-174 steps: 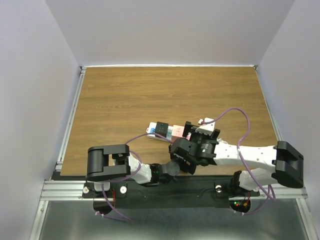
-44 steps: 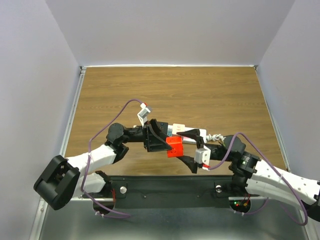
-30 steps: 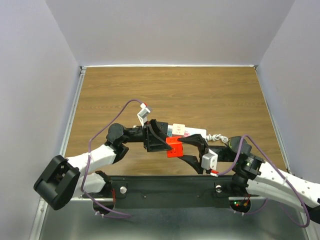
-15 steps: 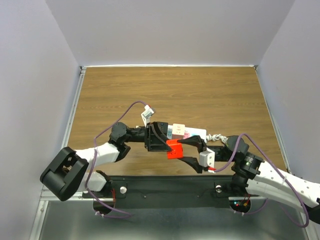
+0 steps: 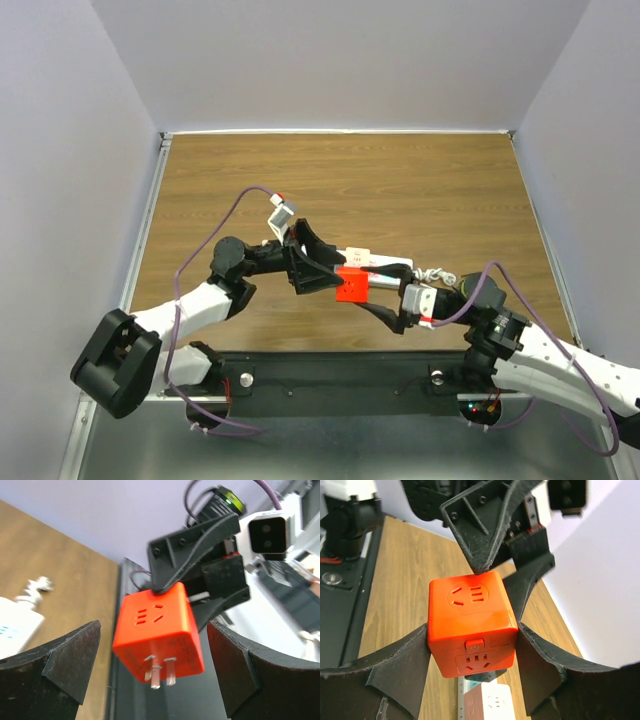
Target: Insert the plug
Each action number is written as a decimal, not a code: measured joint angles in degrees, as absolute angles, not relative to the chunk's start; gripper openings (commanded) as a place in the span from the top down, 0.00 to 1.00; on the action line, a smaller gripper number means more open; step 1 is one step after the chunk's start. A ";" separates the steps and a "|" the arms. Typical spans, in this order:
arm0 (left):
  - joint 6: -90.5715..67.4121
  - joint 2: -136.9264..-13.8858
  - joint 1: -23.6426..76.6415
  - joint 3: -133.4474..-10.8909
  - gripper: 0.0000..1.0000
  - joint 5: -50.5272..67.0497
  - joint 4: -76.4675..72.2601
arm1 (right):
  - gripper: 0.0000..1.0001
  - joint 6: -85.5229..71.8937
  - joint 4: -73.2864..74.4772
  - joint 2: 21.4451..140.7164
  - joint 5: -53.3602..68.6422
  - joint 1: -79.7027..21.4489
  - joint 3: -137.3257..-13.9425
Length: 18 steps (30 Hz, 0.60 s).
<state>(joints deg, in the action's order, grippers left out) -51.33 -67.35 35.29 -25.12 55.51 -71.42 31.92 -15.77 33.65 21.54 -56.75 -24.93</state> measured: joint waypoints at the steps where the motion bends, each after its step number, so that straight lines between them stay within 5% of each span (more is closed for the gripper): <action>1: -50.19 -66.74 34.83 -25.47 0.01 54.85 -70.06 | 1.00 31.07 -15.94 33.41 20.67 -56.75 -24.93; 8: -39.16 -60.05 31.51 -25.98 0.01 45.23 -57.93 | 1.00 21.67 -14.85 36.45 7.14 -56.90 -27.73; 18: -25.17 -50.19 31.11 -21.21 0.01 11.07 -45.32 | 1.00 1.91 0.16 53.17 -22.70 -57.06 -48.14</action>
